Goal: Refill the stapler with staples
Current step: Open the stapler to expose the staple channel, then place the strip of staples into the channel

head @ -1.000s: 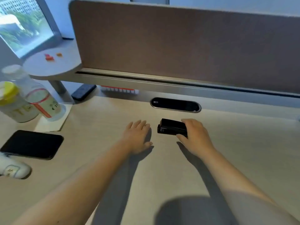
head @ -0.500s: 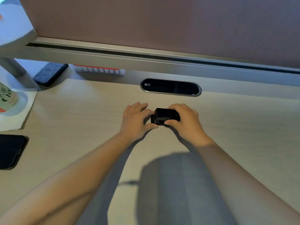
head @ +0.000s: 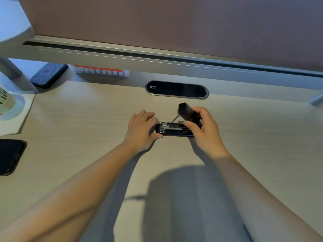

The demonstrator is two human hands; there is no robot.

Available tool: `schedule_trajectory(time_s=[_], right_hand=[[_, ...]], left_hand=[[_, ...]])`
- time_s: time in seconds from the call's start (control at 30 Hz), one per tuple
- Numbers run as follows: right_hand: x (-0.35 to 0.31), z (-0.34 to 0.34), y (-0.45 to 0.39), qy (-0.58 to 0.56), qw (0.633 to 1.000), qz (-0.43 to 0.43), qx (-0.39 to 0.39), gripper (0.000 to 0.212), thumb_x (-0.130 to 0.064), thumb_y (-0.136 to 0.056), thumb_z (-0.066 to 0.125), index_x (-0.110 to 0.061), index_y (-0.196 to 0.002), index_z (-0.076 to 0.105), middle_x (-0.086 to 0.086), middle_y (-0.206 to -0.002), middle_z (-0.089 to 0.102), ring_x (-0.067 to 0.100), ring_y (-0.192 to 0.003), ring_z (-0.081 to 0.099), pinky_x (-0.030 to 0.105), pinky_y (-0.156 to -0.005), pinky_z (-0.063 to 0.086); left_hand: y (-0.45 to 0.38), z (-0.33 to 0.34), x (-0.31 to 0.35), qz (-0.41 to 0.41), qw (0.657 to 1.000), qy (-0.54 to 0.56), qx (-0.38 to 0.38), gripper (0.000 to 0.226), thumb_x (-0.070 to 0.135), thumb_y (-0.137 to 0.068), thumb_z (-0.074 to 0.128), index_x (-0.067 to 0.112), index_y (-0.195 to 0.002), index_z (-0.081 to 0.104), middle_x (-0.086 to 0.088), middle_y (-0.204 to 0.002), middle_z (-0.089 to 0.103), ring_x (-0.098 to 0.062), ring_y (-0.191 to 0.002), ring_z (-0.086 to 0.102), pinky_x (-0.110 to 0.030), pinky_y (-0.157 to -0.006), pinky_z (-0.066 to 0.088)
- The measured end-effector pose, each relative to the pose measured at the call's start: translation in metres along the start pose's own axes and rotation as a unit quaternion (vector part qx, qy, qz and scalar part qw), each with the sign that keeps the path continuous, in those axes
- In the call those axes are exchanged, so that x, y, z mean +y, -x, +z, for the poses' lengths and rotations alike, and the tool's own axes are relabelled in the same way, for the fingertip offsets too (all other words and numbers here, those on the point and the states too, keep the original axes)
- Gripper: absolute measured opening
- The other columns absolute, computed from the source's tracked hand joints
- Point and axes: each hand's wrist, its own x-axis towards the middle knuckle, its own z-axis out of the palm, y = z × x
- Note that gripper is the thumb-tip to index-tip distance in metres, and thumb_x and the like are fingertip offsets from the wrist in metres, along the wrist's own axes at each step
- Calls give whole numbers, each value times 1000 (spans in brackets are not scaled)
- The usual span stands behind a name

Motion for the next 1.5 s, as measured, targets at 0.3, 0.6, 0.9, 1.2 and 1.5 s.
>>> schedule_trajectory(time_s=[0.3,0.6,0.9,1.2,1.5], right_hand=[[16,-8,13,-156,957,73,234,32,-14,-93,33,-8,-124,29,-1,-103,48,15,-99,48,20,-95,44],[45,-37,11,-208,919,184,279,62,-4,-85,50,-14,-136,14,13,-118,47,26,-106,54,38,-91,49],[70,-69,71,20,981,128,147,84,-28,-75,67,-11,-137,14,12,-141,38,26,-130,35,38,-106,32],[100,-78,175,283,959,23,19,37,-48,-65,65,-22,-88,52,1,-95,53,26,-99,47,34,-74,44],[120,-77,237,258,957,-13,134,33,-28,-79,60,-4,-102,56,15,-115,54,29,-106,50,34,-85,39]], left_hand=[[15,4,7,-14,1000,-1,0,40,31,-76,63,9,-108,55,-12,-141,42,-34,-137,22,-52,-110,19],[22,8,11,-27,1000,0,6,36,28,-75,65,8,-104,55,-13,-140,43,-35,-134,27,-54,-108,23],[55,19,39,-15,998,-14,55,34,23,-74,66,2,-99,57,-20,-120,57,-34,-112,46,-44,-92,35],[96,48,58,0,996,-18,89,29,27,-77,62,7,-98,56,-20,-110,60,-36,-102,51,-44,-87,42],[146,66,76,-23,992,55,114,29,22,-78,63,5,-100,54,-24,-115,57,-38,-106,50,-46,-94,40]])
